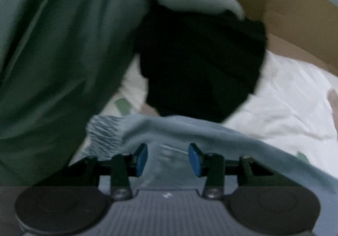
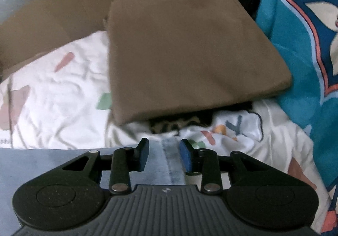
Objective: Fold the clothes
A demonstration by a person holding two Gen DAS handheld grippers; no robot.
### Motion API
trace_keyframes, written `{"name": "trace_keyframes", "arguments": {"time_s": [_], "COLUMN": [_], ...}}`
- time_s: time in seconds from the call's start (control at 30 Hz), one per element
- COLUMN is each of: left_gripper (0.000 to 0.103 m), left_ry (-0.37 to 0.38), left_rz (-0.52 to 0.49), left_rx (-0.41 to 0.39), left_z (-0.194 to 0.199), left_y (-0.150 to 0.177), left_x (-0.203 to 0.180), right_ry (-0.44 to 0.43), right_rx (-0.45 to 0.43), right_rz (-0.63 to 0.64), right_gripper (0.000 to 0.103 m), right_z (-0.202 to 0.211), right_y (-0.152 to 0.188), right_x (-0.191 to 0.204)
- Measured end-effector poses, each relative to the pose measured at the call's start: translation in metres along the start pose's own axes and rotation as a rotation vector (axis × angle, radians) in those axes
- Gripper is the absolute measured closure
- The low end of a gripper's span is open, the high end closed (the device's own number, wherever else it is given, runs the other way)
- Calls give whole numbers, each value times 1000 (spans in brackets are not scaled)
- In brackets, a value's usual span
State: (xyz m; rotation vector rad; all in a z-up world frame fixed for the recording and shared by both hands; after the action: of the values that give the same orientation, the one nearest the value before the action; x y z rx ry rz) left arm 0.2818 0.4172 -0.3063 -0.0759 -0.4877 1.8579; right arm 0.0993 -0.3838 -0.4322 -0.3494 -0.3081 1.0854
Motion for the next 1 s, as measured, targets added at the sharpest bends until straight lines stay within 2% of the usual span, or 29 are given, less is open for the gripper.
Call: {"name": "trace_keyframes", "arguments": {"time_s": [0.27,0.37,0.57,0.73,0.9,1.0], "left_gripper": [57,55,47,39,38,41], "left_ry": [4,11,17,-4,-8,-20], "left_rz": [116,138,163,141,112,80], "left_rx": [40,48,63,93,114,112], "left_z": [-41,-54,-80,-99,-100,-89], "left_y": [-7,-11,-21,-31,-36,-40], "left_x": [37,42,46,43,42,41], "right_ry": [-49,-42,-29,-29,-44,-32], "right_rx": [64,88,112,121,117,124], "right_rz": [86,130,111,113,45,11], "right_gripper": [64,64,64,65,66,66], "right_z": [-20,-30,-47,-57,-64,-71], "right_y": [10,14,11,14,10,-1], "right_x": [36,47,48,48,43,42]}}
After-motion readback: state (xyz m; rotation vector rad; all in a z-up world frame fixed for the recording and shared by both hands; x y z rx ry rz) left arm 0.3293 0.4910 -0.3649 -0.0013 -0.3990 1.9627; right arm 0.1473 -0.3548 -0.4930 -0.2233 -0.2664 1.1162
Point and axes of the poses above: each gripper's, at about its wrist camera, not at the fingertips, and z roughly against the way its jaws point, x to its left, y to its underside, the point moved 6 cm from there along -z, roughly the way its jaws point, and after that the axes turned 8 degrees about x, right-handed, at the moved point
